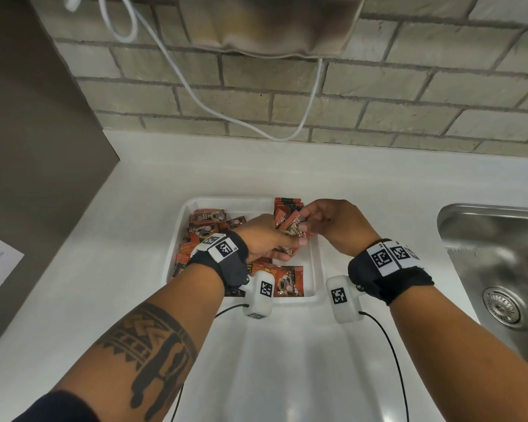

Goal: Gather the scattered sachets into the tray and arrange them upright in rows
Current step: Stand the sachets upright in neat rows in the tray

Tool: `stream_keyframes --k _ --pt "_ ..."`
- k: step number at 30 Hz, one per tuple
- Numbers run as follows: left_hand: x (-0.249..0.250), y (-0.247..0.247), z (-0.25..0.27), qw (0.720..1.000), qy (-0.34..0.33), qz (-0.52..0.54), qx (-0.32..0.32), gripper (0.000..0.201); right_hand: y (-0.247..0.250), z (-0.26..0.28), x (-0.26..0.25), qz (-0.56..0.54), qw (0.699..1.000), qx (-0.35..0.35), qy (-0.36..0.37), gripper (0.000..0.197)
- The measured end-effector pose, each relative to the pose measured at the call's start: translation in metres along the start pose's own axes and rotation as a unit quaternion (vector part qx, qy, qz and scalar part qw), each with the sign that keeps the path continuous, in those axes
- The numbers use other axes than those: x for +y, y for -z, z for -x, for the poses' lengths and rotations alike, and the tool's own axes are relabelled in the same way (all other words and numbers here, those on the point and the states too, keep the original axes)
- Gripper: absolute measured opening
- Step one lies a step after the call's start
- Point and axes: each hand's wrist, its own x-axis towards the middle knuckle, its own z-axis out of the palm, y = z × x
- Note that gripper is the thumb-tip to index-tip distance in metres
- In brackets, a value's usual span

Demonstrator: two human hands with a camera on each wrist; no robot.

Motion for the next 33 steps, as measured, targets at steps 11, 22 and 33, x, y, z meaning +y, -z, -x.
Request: stream_keyframes --k 11,22,33 --pt "0.015 0.010 0.017 0.974 0.052 -0.197 0.103 0.030 0.010 -0.003 -0.009 -0.015 0.995 0.093 0.028 0.003" --pt "0.016 -0.023 0.015 0.840 0.043 -0.539 0.043 0.049 -0.012 -0.006 0.006 0.152 0.986 0.061 0.021 0.007" --pt "0.016 -0.040 -0.011 0.802 0.057 -0.594 -0.013 0.051 -0.025 -0.021 0.006 0.207 0.977 0.044 0.022 0.012"
